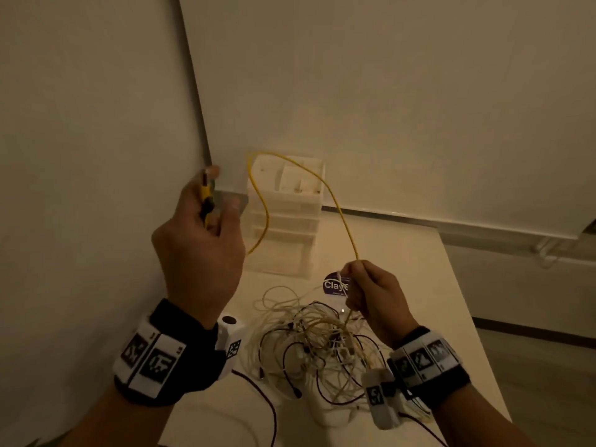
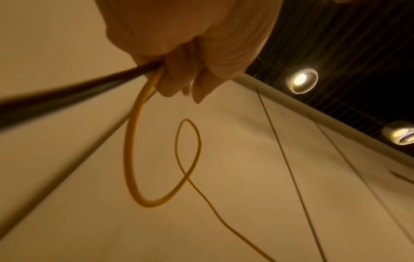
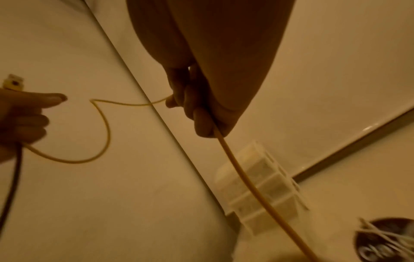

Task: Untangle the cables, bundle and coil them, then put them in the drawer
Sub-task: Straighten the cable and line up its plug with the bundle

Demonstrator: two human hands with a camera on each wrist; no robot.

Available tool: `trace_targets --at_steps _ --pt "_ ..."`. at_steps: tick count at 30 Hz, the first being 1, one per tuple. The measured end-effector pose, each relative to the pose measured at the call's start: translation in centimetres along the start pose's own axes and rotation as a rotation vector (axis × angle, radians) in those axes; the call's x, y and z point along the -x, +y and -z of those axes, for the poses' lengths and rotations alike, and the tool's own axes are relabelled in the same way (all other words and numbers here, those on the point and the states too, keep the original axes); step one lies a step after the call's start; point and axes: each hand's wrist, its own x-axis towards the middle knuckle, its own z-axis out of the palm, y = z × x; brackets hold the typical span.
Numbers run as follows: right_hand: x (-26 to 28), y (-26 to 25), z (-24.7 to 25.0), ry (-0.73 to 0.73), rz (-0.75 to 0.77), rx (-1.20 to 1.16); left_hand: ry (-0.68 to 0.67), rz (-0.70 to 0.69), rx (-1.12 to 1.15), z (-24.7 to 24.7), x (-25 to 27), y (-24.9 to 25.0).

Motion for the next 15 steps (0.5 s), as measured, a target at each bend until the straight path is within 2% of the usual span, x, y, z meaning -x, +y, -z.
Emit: trace_targets --at_steps 2,5,7,8,15 --pt "-0.1 -2.3 -0.4 -0.086 0.018 -0.032 -0.164 -0.094 0.099 -0.8 0.7 1.0" --pt "0.0 -5.8 -1.1 -0.257 0.041 -0.032 -0.515 -0.227 0.176 -2.5 1.8 2.2" --pt "0.2 -7.6 -1.3 -0.361 0.031 -0.069 -0.695 -0.236 0.179 -3.8 2.3 2.2" --pt "0.4 -8.3 -1.3 -0.391 0.03 -0.073 -0.738 -0.222 0.177 -4.2 2.5 2.1" --pt "2.9 -7.9 -0.9 -0.372 0.016 0.011 -0.641 -0.271 0.077 -4.9 2.5 1.6"
